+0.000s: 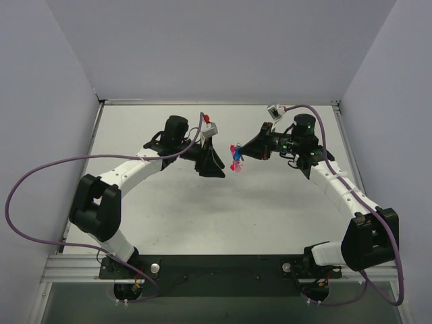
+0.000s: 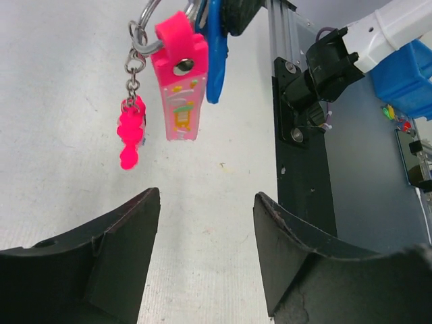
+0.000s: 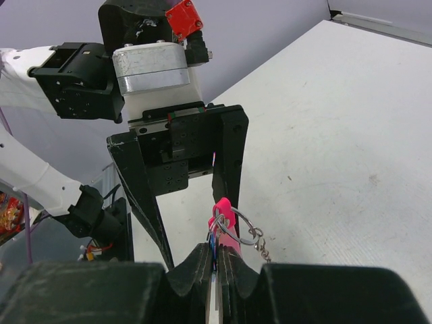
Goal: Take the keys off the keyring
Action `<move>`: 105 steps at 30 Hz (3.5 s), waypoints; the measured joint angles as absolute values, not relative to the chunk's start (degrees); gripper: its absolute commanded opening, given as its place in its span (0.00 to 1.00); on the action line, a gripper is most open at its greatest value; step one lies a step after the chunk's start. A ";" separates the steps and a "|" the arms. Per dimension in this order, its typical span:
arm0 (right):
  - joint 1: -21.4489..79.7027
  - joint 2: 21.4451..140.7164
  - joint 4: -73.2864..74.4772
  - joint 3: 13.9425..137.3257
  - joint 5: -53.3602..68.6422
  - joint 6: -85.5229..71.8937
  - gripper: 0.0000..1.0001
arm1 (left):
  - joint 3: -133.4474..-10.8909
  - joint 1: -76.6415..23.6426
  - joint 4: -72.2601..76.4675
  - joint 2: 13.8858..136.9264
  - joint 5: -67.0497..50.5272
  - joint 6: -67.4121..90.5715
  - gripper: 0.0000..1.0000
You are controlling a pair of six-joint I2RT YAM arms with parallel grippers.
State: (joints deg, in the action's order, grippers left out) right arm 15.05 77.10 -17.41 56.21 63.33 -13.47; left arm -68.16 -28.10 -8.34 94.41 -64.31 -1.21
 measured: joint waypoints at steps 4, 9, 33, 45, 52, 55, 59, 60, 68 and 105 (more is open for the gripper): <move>15.20 77.10 -17.41 56.07 63.35 -13.47 0.00 | -68.16 -28.12 -8.23 94.43 -62.17 -0.82 0.72; 15.90 77.10 -17.34 56.05 63.18 -13.39 0.00 | -68.16 -28.34 -7.99 94.43 -57.43 -0.75 0.77; 16.97 77.14 -12.05 56.93 62.65 -10.28 0.00 | -70.67 -32.53 -8.75 95.83 -50.89 -3.51 0.81; 18.15 77.25 13.93 68.27 63.26 9.23 0.00 | -70.85 -27.53 -9.13 89.89 -57.63 -6.20 0.88; 24.40 77.52 31.88 73.49 58.89 25.36 0.00 | -70.83 -27.70 -9.26 89.36 -61.93 -6.76 0.89; 27.18 77.49 36.84 74.50 56.36 31.31 0.00 | -70.61 -27.70 -9.23 89.36 -62.98 -7.14 0.89; 29.95 77.47 41.01 74.50 51.75 37.30 0.00 | -69.45 -27.70 -9.45 89.38 -65.08 -8.47 0.89; 30.65 77.45 41.60 74.50 50.54 38.44 0.00 | -69.14 -27.70 -9.50 89.38 -65.63 -8.80 0.89; 35.00 77.45 43.94 74.48 42.22 45.63 0.00 | -66.74 -27.70 -10.00 89.38 -69.69 -10.52 0.90; 38.59 78.02 52.97 73.84 43.81 55.00 0.00 | -69.14 -34.30 -11.70 98.39 -69.38 -15.27 0.90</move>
